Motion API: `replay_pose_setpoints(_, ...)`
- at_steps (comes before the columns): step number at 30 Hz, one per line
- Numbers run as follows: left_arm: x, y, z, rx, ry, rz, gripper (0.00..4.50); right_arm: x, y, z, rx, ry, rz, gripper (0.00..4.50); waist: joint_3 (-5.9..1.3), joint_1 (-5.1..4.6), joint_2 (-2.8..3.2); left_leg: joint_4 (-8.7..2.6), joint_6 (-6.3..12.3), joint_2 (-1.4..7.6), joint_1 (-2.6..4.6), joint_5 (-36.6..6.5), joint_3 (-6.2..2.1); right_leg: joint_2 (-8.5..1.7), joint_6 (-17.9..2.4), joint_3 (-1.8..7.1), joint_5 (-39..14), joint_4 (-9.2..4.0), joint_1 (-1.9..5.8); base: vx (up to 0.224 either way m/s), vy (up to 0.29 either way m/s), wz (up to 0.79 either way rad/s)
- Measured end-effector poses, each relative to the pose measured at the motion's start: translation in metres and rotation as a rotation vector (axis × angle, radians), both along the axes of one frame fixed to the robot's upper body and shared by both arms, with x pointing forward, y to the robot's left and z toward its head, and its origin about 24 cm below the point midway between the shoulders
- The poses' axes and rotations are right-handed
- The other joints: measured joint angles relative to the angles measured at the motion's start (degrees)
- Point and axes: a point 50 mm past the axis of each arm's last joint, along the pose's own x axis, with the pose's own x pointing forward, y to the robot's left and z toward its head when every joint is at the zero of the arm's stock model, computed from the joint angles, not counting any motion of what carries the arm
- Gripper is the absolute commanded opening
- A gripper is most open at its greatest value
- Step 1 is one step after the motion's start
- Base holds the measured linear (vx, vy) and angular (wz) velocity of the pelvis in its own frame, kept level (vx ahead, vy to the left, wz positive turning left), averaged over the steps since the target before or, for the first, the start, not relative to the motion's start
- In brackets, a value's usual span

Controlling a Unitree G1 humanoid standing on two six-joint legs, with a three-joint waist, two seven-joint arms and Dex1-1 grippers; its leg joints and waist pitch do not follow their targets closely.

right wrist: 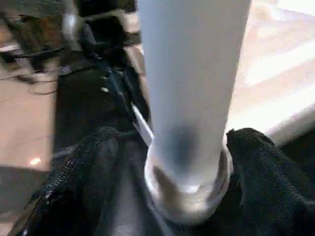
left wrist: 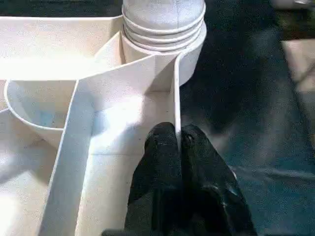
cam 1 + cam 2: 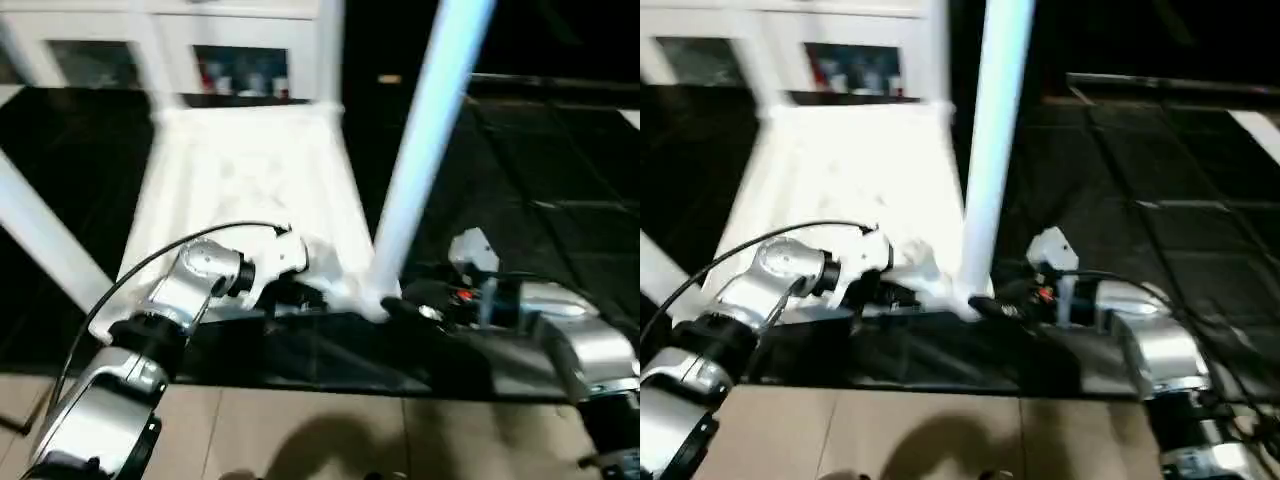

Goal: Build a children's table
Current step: Rotate leg to tighten

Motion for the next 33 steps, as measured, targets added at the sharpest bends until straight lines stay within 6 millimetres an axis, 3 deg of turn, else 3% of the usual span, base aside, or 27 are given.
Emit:
replay_pose_setpoints(11,-0.012,0.002,0.004,0.056,0.013,-0.174,0.00,-0.006,0.005,0.003,-0.058,0.037,0.248,2.95,0.10,0.63,-0.19,0.06,0.01,0.04,-0.03,0.0,0.01,-0.02,0.0,-0.01,-0.1,0.12,0.01,0.000,0.000,0.00)
replay_pose_setpoints(22,-0.016,0.001,0.006,0.081,0.005,-0.227,0.00,-0.007,0.010,0.003,-0.051,0.045,0.306,2.08,0.13,0.97,-0.27,0.08,0.01,0.05,-0.06,0.0,0.03,-0.02,0.0,-0.02,-0.1,0.15,0.00,0.000,0.000,0.00)
replay_pose_setpoints(33,-0.013,-0.002,0.002,0.057,0.055,-0.167,0.00,-0.010,0.010,-0.001,-0.007,0.109,0.243,1.93,0.08,1.15,-0.18,0.13,0.01,0.02,0.04,0.0,0.05,-0.02,0.0,0.01,-0.1,0.19,0.16,0.000,0.000,0.00)
